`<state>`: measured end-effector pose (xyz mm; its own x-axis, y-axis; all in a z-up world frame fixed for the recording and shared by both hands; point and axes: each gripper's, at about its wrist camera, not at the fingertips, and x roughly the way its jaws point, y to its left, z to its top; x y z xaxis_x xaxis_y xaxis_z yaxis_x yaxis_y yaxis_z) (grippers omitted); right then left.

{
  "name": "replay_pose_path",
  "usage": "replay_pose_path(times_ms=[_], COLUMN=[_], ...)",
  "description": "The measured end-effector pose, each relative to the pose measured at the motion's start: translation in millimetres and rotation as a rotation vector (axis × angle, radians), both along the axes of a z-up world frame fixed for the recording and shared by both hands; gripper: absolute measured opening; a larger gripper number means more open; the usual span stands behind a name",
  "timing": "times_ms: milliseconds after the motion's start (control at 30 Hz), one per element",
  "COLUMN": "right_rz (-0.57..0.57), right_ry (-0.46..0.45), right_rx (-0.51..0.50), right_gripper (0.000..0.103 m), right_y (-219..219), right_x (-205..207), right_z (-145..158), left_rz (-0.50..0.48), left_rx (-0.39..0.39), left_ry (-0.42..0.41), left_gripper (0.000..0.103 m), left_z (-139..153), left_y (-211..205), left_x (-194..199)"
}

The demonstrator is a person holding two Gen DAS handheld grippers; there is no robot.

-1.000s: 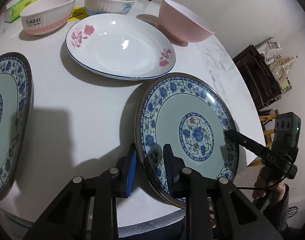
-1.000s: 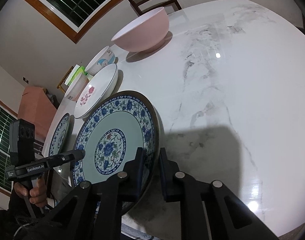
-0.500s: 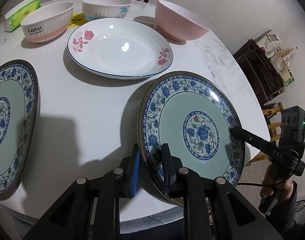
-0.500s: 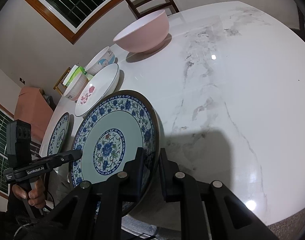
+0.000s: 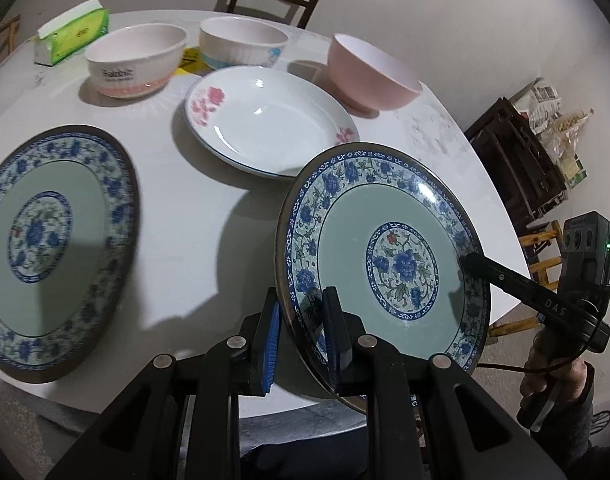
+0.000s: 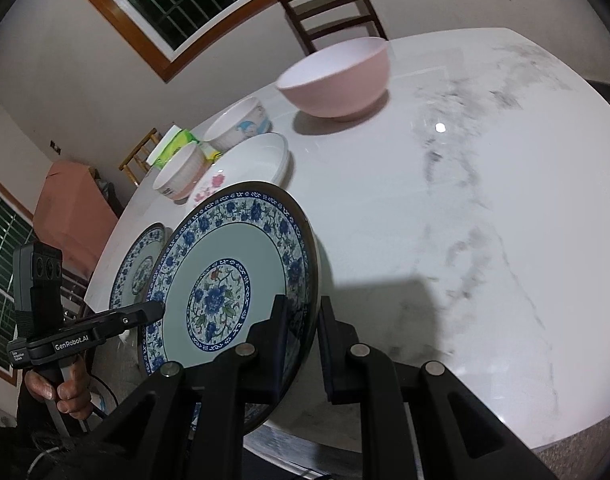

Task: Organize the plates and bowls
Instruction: 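Carry the second floral plate onto the first plate with both tools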

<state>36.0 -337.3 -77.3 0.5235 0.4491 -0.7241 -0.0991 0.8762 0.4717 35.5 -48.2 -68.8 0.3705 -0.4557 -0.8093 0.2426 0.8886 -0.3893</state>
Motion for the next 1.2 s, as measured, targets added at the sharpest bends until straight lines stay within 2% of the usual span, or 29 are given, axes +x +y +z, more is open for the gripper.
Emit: replay_pose_path(times_ms=[300, 633, 933, 1200], right_rz=[0.078, 0.193, 0.287, 0.314], right_ry=[-0.023, -0.033, -0.006, 0.032], right_rx=[0.004, 0.021, 0.030, 0.022], right_gripper=[0.015, 0.015, 0.015, 0.015], right_y=[47, 123, 195, 228], right_x=[19, 50, 74, 92], right_z=[13, 18, 8, -2], left_rz=[0.089, 0.216, 0.342, 0.397], left_rx=[-0.003, 0.019, 0.035, 0.031], left_ry=[-0.034, -0.067, -0.060, -0.037], left_gripper=[0.017, 0.017, 0.017, 0.017], left_z=[14, 25, 20, 8], left_y=[48, 121, 190, 226], left_x=[0, 1, -1, 5])
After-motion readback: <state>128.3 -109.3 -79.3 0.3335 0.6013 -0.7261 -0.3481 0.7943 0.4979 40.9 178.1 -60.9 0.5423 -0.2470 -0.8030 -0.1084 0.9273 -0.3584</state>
